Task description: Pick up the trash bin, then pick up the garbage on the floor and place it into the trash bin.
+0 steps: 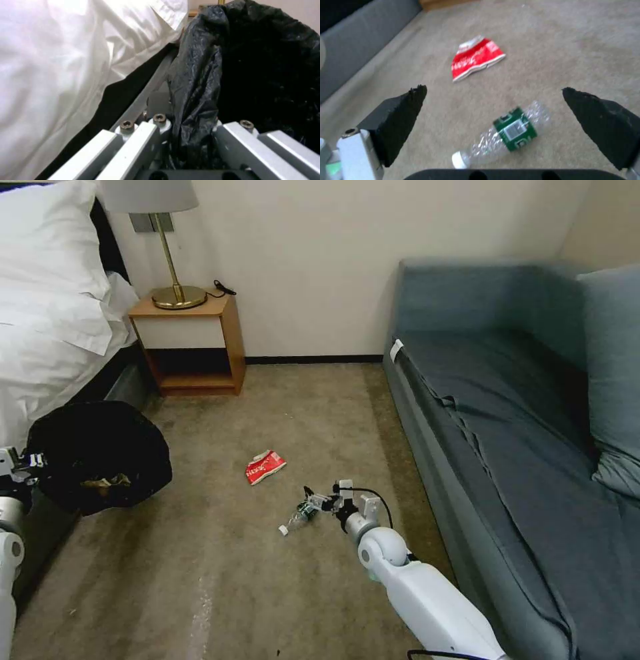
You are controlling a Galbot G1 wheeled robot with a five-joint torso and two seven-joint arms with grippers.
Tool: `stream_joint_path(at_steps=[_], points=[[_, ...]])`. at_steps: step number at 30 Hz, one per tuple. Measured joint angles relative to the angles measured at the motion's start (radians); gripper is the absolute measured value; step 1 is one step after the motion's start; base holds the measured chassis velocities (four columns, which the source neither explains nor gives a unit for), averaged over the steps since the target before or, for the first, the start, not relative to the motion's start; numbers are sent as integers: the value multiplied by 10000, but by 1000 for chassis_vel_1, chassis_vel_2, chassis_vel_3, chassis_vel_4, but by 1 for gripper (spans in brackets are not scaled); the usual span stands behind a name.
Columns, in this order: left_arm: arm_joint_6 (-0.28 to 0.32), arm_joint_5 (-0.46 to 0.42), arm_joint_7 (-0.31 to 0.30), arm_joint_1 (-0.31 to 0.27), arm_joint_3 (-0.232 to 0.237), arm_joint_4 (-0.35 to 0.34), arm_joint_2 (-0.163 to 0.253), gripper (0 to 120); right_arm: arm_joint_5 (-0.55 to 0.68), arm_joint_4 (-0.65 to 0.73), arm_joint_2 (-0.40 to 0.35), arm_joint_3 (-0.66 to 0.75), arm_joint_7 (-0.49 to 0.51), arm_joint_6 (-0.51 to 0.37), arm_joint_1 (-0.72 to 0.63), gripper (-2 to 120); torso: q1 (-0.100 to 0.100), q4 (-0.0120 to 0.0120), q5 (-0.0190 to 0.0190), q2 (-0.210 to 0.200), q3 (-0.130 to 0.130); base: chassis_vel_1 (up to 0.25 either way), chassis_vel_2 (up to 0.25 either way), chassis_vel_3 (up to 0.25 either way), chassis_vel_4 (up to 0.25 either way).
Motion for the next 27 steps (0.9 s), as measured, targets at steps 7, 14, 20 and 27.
stream_joint_path(at_steps=[7,14,20,27], points=[[-4,156,13,145,104,-168,-204,4,-141,-661,323,-419,-152,173,582,100,0,2,-1,0,0,0,0,0,0],[-38,147,45,362,-49,-265,-275,4,-450,-1199,570,-498,-360,617,717,100,0,2,-1,0,0,0,0,0,0],[-99,28,68,612,-363,-270,-198,4,-528,-1385,627,-503,-404,692,824,100,0,3,-1,0,0,0,0,0,0],[-169,-52,105,701,-503,-183,-132,4,-590,-1496,639,-423,-422,756,817,100,0,2,-1,0,0,-38,35,29,-34]])
